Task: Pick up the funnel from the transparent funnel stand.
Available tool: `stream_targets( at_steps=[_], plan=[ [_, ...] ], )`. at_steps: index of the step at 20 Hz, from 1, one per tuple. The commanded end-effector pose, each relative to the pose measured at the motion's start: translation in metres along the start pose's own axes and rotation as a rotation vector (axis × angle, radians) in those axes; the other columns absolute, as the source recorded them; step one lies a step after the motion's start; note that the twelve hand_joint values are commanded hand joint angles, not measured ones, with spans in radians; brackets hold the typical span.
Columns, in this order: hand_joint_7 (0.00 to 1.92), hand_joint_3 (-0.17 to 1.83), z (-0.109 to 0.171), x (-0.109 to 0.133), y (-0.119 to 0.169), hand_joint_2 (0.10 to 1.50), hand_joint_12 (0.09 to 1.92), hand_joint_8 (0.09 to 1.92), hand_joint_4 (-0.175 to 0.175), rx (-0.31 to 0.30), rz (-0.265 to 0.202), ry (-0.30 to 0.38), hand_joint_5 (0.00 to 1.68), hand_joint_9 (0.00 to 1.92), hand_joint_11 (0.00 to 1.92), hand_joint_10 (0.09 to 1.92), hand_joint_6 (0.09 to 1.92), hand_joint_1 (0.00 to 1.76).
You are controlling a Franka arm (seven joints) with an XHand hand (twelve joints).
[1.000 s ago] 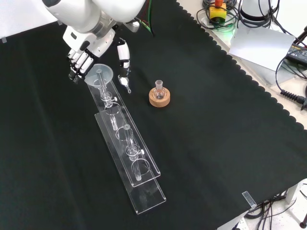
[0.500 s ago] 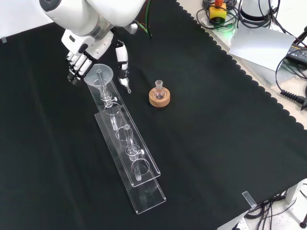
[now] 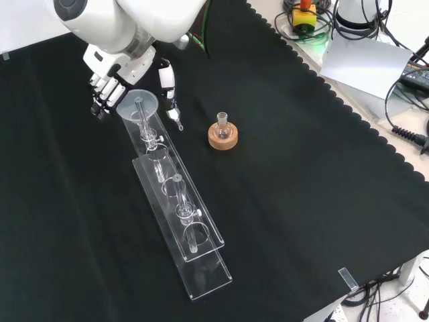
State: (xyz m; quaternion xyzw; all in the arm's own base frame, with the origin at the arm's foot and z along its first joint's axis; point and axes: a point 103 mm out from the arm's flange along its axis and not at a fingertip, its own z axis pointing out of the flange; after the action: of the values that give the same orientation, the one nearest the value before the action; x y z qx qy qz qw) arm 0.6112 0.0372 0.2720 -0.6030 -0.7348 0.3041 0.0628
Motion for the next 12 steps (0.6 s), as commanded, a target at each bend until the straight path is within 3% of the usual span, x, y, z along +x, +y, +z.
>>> stream_targets(
  at_steps=[1,7,12],
  plan=[
    [0.0,0.33,-0.0002,0.0007,0.0019,0.7,1.47,0.29,-0.001,-0.007,0.002,-0.015,0.0,0.08,0.11,0.79,0.09,0.63],
    [0.0,0.43,-0.0006,0.0027,0.0035,0.67,1.45,0.5,-0.009,-0.005,0.005,-0.016,0.02,0.22,0.16,0.73,0.09,0.67],
    [0.0,0.48,0.0006,0.0009,0.0057,0.65,1.44,0.55,-0.012,-0.003,0.004,-0.029,0.05,0.24,0.17,0.71,0.09,0.68]
  ],
)
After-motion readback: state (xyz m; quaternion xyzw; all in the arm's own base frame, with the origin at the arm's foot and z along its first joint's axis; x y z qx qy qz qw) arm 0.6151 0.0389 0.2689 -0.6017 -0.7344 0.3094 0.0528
